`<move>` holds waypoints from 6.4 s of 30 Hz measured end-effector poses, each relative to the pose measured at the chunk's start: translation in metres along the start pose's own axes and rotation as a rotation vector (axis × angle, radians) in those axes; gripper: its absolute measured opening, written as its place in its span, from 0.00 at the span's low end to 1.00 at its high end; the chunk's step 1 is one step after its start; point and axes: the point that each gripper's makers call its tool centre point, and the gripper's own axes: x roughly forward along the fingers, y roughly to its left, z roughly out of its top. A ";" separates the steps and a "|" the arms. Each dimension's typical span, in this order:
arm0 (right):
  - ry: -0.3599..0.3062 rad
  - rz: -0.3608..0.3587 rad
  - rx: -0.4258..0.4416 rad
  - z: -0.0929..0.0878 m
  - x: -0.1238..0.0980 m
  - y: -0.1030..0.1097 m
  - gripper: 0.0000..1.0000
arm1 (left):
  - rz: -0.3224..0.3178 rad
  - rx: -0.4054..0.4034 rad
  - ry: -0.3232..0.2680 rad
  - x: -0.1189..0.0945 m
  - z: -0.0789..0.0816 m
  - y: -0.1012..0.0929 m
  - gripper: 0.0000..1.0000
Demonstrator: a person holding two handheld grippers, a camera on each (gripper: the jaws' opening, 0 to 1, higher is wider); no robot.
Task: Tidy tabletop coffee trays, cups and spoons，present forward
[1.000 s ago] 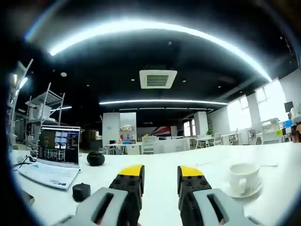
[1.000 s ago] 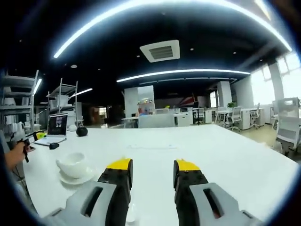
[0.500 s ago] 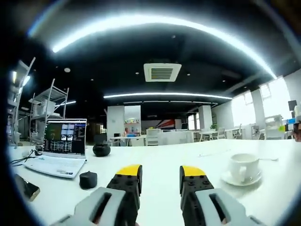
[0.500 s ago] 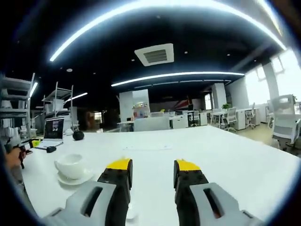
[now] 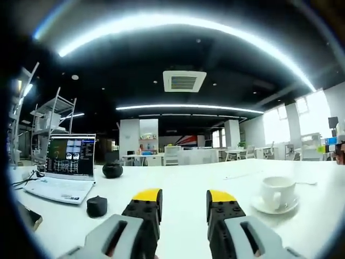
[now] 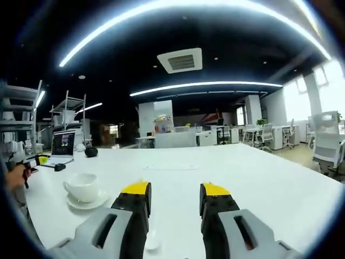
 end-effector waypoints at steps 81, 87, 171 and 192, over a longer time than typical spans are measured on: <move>0.876 0.251 -0.258 -0.124 0.063 0.039 0.24 | -0.445 0.130 0.038 -0.045 0.057 -0.043 0.36; 0.887 0.253 -0.249 -0.127 0.060 0.041 0.22 | -0.428 0.115 0.017 -0.044 0.063 -0.039 0.36; 0.358 0.377 -0.136 0.058 0.100 0.171 0.05 | -0.515 0.139 0.082 -0.047 0.060 -0.071 0.36; 0.329 0.510 -0.032 0.018 0.134 0.253 0.05 | -0.525 0.136 0.089 -0.052 0.060 -0.071 0.36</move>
